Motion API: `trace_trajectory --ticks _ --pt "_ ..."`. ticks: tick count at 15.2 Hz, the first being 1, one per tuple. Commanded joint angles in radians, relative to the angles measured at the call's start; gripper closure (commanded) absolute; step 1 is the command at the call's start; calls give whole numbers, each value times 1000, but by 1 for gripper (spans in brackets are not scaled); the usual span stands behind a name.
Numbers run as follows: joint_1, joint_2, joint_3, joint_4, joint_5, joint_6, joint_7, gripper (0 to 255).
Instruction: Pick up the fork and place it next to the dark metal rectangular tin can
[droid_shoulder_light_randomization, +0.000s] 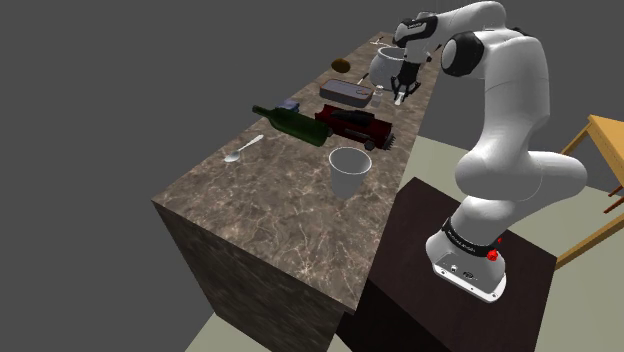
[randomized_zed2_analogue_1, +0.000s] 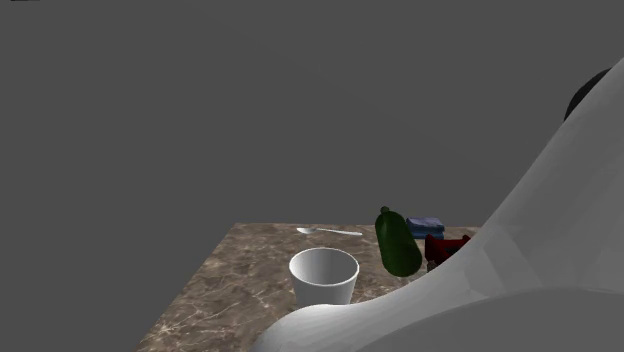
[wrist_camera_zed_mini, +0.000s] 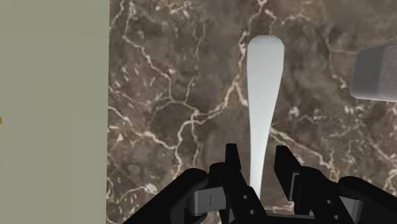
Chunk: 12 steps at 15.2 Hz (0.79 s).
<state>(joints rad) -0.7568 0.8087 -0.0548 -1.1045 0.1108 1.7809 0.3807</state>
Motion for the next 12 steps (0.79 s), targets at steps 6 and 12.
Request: trace_trajectory --ticks 6,12 --pt "0 1 0 0 0 2 0 0" --pt "-2 2 0 35 -1 -32 1 0"
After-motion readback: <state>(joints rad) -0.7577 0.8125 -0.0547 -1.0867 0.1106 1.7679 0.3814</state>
